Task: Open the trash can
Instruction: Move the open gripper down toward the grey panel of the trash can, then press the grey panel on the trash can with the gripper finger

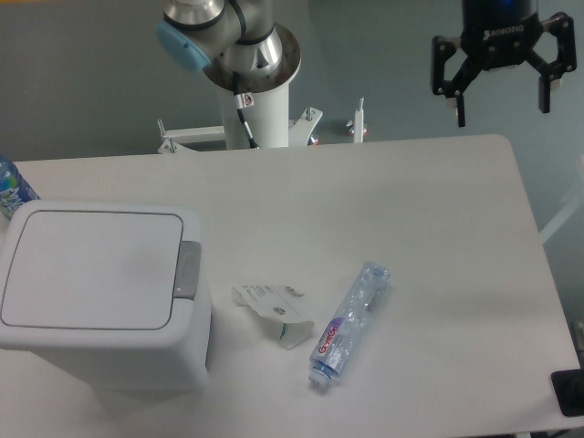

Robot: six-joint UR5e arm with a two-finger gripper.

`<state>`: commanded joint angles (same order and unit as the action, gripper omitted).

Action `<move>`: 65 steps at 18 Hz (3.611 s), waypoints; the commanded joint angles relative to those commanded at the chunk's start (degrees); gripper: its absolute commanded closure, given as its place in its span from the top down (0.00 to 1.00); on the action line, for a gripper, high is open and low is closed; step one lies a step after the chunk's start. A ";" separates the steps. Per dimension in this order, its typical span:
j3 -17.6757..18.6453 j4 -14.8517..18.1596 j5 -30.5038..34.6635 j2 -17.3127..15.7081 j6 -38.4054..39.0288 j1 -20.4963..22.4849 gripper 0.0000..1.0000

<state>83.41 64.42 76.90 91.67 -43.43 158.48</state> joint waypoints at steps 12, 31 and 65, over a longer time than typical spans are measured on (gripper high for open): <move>-0.79 -0.62 -9.91 5.62 35.25 -14.16 1.00; 1.14 -0.62 -16.35 11.25 42.73 -20.23 1.00; 3.78 -4.39 -16.00 10.99 43.96 -22.60 1.00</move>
<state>87.19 60.03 60.91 102.66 0.53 135.88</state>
